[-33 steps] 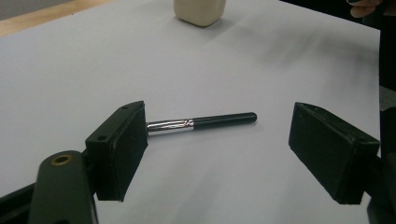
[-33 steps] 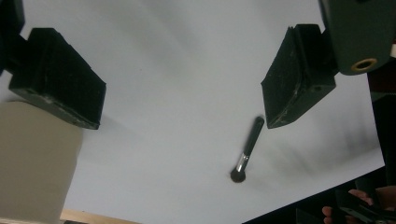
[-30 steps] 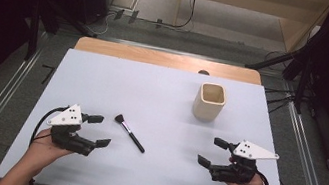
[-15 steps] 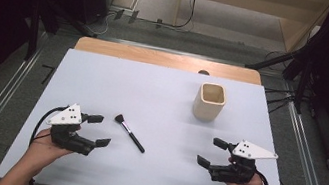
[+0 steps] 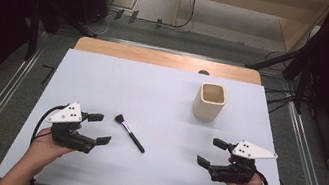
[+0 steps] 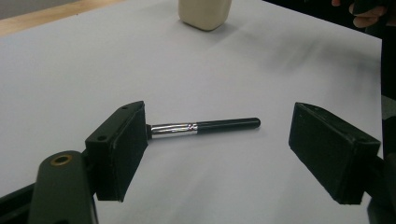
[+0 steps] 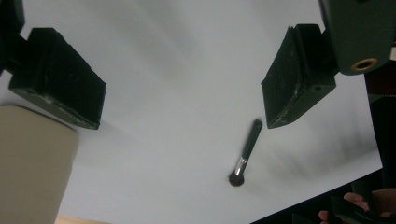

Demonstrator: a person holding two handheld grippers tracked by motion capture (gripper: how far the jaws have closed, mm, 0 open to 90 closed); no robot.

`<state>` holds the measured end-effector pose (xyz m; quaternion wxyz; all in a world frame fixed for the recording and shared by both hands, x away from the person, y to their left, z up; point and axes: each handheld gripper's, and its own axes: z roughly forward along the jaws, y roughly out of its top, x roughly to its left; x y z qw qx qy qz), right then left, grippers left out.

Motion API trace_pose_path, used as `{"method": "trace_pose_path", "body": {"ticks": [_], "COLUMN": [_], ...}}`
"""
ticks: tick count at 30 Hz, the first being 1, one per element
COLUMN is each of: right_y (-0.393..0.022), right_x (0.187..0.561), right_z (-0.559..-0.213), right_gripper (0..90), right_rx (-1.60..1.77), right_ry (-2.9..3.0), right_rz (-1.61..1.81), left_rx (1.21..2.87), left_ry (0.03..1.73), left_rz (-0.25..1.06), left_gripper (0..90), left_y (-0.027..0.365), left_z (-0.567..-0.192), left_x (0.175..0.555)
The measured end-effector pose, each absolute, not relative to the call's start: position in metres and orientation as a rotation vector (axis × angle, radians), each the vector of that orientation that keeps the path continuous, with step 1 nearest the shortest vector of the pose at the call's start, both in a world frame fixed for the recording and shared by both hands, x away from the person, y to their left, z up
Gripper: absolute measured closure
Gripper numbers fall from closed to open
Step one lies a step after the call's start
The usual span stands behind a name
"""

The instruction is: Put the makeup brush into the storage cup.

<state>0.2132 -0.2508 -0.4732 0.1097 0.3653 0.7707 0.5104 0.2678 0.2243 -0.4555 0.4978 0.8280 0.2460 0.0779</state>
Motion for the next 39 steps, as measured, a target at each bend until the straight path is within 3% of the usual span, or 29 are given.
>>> {"method": "trace_pose_path", "body": {"ticks": [39], "right_y": [-0.255], "right_x": [0.208], "right_z": [-0.476], "right_gripper": [14.7], "right_rx": [1.1], "right_ry": [2.267], "right_rz": [1.494], "left_rx": [1.969], "left_ry": [0.611], "left_rz": [0.19], "left_gripper": [20.6], "left_y": [0.2], "left_z": [-0.459], "left_x": [0.292]}}
